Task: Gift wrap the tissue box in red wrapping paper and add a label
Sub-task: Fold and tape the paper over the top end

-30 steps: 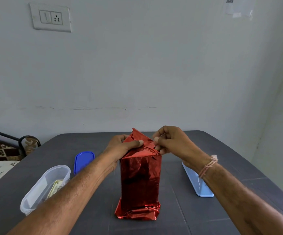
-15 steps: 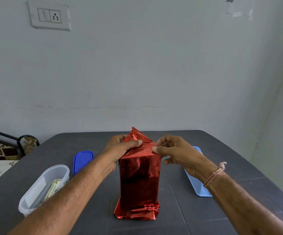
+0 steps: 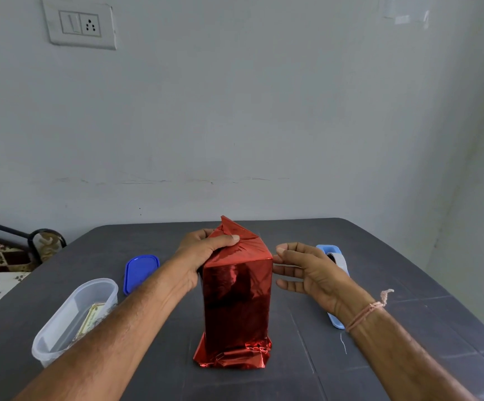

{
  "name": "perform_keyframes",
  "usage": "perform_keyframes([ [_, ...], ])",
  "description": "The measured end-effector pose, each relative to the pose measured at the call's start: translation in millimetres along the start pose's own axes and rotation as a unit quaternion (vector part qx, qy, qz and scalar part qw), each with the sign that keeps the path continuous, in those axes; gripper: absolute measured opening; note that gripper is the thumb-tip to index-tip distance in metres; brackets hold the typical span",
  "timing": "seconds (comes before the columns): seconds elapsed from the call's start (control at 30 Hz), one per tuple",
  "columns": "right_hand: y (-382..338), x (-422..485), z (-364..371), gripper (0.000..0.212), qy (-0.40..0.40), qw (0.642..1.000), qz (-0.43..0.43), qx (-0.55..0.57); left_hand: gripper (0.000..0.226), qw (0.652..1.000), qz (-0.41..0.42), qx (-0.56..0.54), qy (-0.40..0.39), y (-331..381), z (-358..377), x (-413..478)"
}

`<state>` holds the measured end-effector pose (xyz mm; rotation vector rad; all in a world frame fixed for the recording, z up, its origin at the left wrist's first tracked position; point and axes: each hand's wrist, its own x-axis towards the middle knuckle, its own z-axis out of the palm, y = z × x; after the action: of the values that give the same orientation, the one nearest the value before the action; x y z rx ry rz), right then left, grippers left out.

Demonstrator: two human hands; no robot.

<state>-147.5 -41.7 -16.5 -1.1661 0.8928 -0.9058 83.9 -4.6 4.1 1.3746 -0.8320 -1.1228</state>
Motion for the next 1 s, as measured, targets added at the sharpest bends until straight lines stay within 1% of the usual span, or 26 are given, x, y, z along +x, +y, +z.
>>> perform_keyframes([
  [0.1, 5.8, -3.1, -12.3, 0.015, 0.028, 1.0, 0.003, 0.009, 0.055, 1.0, -0.004, 0.004, 0.0, 0.8, 0.1, 0.6],
  [0.2, 9.3, -7.6, -26.5, 0.023, 0.059, 0.998, -0.013, -0.002, 0.057, 1.0, 0.003, 0.0, 0.009, -0.1, 0.1, 0.8],
  [0.33, 15.6, -14.9, -52.6, 0.022, 0.099, 0.995, -0.029, -0.013, 0.053, 1.0, 0.015, -0.007, 0.025, -1.5, 3.9, -1.1],
  [0.4, 23.3, -16.8, -66.9, 0.016, 0.156, 0.985, -0.051, -0.046, 0.051, 0.999, 0.023, -0.009, 0.035, -2.0, 5.7, -2.4],
  [0.43, 28.4, -16.2, -75.4, 0.012, 0.207, 0.971, -0.072, -0.095, 0.05, 0.999, 0.026, -0.01, 0.039, -2.3, 6.4, -3.1],
  [0.5, 36.9, -15.1, -95.6, 0.009, 0.318, 0.912, -0.093, -0.243, 0.049, 0.999, 0.03, -0.011, 0.04, -2.5, 8.4, -5.4],
  [0.53, 39.1, -15.3, -104.5, 0.012, 0.346, 0.886, -0.084, -0.296, 0.047, 0.999, 0.032, -0.01, 0.043, -1.7, 9.1, -6.7],
  [0.57, 41.4, -15.5, -113.2, 0.015, 0.353, 0.876, -0.062, -0.323, 0.046, 0.998, 0.034, -0.011, 0.045, -1.7, 9.8, -7.5],
  [0.6, 43.6, -15.4, -120.5, 0.018, 0.343, 0.879, -0.031, -0.329, 0.046, 0.998, 0.035, -0.012, 0.046, -1.2, 10.2, -8.2],
  [0.67, 47.0, -14.5, -130.6, 0.025, 0.307, 0.904, 0.038, -0.296, 0.048, 0.998, 0.034, -0.018, 0.047, -0.3, 11.0, -10.8],
  [0.7, 47.1, -14.3, -133.5, 0.028, 0.29, 0.916, 0.059, -0.272, 0.049, 0.998, 0.035, -0.019, 0.046, -0.5, 11.4, -11.6],
  [0.83, 36.6, -9.8, -133.7, 0.032, 0.255, 0.945, 0.087, -0.185, 0.048, 0.998, 0.039, -0.023, 0.047, 0.4, 12.6, -15.3],
  [1.0, 16.3, -6.5, -126.5, 0.042, 0.234, 0.95, 0.151, -0.143, 0.049, 0.998, 0.04, -0.023, 0.045, 1.0, 13.0, -17.3],
])
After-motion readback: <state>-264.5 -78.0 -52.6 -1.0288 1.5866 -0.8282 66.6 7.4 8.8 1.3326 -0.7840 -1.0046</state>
